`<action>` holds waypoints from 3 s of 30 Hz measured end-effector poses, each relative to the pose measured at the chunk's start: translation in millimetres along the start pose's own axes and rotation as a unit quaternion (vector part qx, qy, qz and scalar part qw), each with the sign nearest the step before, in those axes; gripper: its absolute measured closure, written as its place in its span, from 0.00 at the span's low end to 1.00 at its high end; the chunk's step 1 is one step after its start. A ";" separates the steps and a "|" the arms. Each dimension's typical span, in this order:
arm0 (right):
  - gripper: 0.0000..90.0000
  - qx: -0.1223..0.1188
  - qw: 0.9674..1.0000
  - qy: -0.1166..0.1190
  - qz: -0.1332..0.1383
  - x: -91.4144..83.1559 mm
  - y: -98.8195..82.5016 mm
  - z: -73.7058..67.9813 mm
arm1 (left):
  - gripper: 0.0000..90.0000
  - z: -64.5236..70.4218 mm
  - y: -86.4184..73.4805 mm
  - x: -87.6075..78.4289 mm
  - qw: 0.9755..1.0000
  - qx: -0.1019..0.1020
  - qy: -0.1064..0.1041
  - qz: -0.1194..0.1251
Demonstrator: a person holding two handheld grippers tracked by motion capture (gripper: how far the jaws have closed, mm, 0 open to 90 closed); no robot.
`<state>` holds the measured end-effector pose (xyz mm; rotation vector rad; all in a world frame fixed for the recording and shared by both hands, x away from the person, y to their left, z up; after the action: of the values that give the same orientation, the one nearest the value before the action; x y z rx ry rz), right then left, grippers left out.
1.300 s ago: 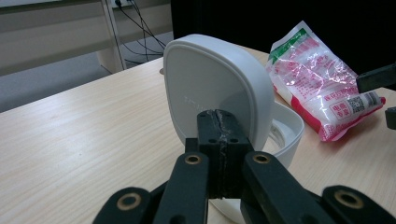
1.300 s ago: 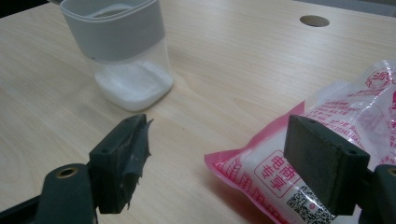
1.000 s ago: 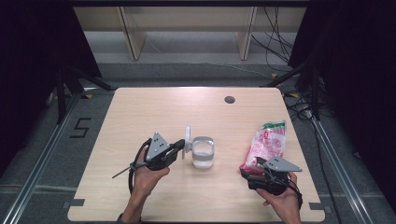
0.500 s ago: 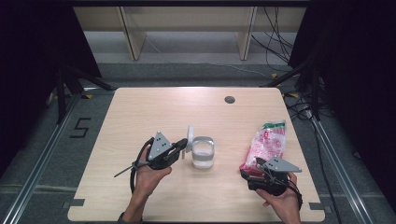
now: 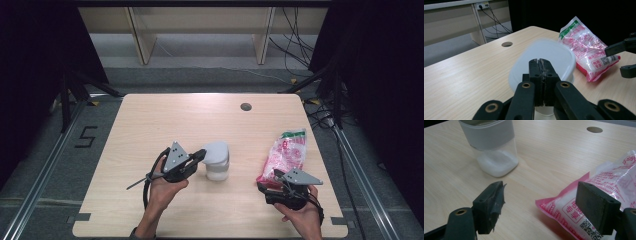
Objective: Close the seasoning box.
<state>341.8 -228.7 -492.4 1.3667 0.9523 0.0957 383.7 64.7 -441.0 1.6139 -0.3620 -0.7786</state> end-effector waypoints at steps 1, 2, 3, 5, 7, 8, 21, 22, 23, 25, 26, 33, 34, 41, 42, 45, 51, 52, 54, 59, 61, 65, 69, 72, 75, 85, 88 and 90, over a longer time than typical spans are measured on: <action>0.27 -0.001 1.000 0.000 -0.003 -0.4 -0.1 -0.2 | 0.95 1.0 -0.5 -0.3 1.000 -0.005 0.000 -0.004; 0.27 -0.003 1.000 0.005 0.000 -0.6 0.4 -0.2 | 0.95 1.0 -0.5 -0.3 1.000 -0.005 0.000 -0.004; 0.27 -0.001 1.000 0.006 -0.001 -0.8 0.5 -0.5 | 0.95 1.3 -0.4 0.2 1.000 -0.004 -0.009 0.001; 0.27 0.000 1.000 0.006 -0.001 -0.9 0.5 -0.5 | 0.92 2.4 -0.7 -0.8 1.000 -0.013 -0.009 -0.003; 0.27 0.007 1.000 0.005 -0.002 -1.2 0.1 -1.7 | 0.88 3.0 -0.9 -1.5 1.000 -0.017 -0.012 -0.004; 0.27 0.008 1.000 0.005 -0.003 -1.2 0.0 -2.0 | 0.84 2.7 -0.5 -1.9 1.000 -0.020 -0.016 -0.001; 0.26 -0.004 1.000 0.017 0.006 1.0 0.5 -2.6 | 0.50 1.1 -10.0 -13.7 0.999 -0.047 -0.016 0.001; 0.26 -0.005 1.000 0.018 0.006 1.0 0.6 -2.9 | 0.49 0.7 -11.8 -14.2 0.999 -0.048 -0.016 0.000; 0.26 0.003 1.000 0.018 0.006 0.9 0.4 -5.0 | 0.47 0.3 -13.4 -15.7 0.999 -0.046 -0.009 -0.006; 0.26 -0.002 1.000 0.017 0.006 0.9 0.6 -4.2 | 0.47 0.2 -16.3 -16.9 0.999 -0.046 -0.008 -0.009; 0.26 -0.012 1.000 0.018 0.006 0.9 0.7 -2.8 | 0.46 0.3 -17.7 -17.5 0.999 -0.044 -0.009 -0.011; 0.26 0.001 1.000 0.024 0.005 2.2 0.0 -6.3 | 0.42 -0.1 -25.0 -20.4 0.999 -0.044 0.002 -0.019; 0.26 -0.001 1.000 0.025 0.006 2.3 0.1 -6.2 | 0.42 -0.1 -25.6 -20.9 0.999 -0.043 0.003 -0.019; 0.26 -0.021 0.999 0.034 0.003 2.7 0.2 -4.2 | 0.39 1.1 -32.8 -25.3 0.999 -0.042 0.007 -0.028; 0.25 -0.017 0.999 0.031 0.002 3.1 0.0 -4.6 | 0.39 1.0 -33.5 -26.0 0.999 -0.044 0.008 -0.027; 0.25 -0.035 0.999 0.029 0.010 5.2 0.5 -3.8 | 0.38 0.6 -35.6 -26.8 0.999 -0.046 0.005 -0.026; 0.25 -0.021 0.999 0.038 0.002 6.5 -0.5 -7.9 | 0.36 3.4 -39.6 -29.4 0.999 -0.042 0.007 -0.030; 0.25 -0.026 0.999 0.035 -0.003 6.0 -1.1 -7.8 | 0.36 3.8 -40.3 -30.1 0.999 -0.040 0.008 -0.030; 0.25 -0.014 0.999 0.037 -0.001 6.4 -0.7 -11.1 | 0.35 4.5 -41.4 -31.9 0.998 -0.044 0.013 -0.032; 0.25 -0.039 0.999 0.025 0.008 6.5 0.7 -7.7 | 0.35 7.1 -45.1 -32.6 0.999 -0.036 0.009 -0.029; 0.25 -0.038 0.999 0.025 0.007 6.5 0.7 -7.6 | 0.35 8.8 -47.4 -33.4 0.999 -0.038 0.013 -0.036; 0.25 -0.035 0.999 0.029 0.005 6.2 0.4 -8.5 | 0.34 10.9 -51.9 -32.2 0.998 -0.039 0.016 -0.036; 0.25 -0.026 0.999 0.033 0.001 6.3 -0.2 -9.9 | 0.34 14.9 -57.7 -32.1 0.998 -0.042 0.013 -0.035; 0.25 -0.031 0.999 0.035 0.000 6.2 0.0 -10.4 | 0.33 16.6 -61.7 -34.1 0.998 -0.040 0.019 -0.042; 0.25 -0.029 0.999 0.033 -0.003 5.8 0.4 -11.6 | 0.33 17.6 -65.2 -36.3 0.998 -0.042 0.019 -0.043; 0.23 -0.031 0.998 0.051 -0.014 6.2 -3.4 -16.3 | 0.33 24.7 -74.4 -37.0 0.998 -0.037 0.009 -0.054; 0.22 -0.020 0.999 0.045 -0.019 4.9 -6.2 -18.8 | 0.32 28.5 -77.2 -37.6 0.998 -0.037 0.007 -0.059; 0.22 -0.022 0.998 0.051 -0.022 4.6 -7.5 -18.9 | 0.32 31.8 -79.7 -37.6 0.997 -0.037 0.005 -0.061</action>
<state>329.6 -213.3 -499.4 1.3100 1.0584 0.1533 320.1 81.0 -507.8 1.5799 -0.2270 -0.8659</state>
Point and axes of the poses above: each handheld gripper's, and its own axes: x roughly forward along the jaws, y roughly out of its top, z roughly to its right, the point moved 4 cm from there along x, roughly forward along the jaws, and after that the axes turned 4 degrees about y, right-handed, at the moved point
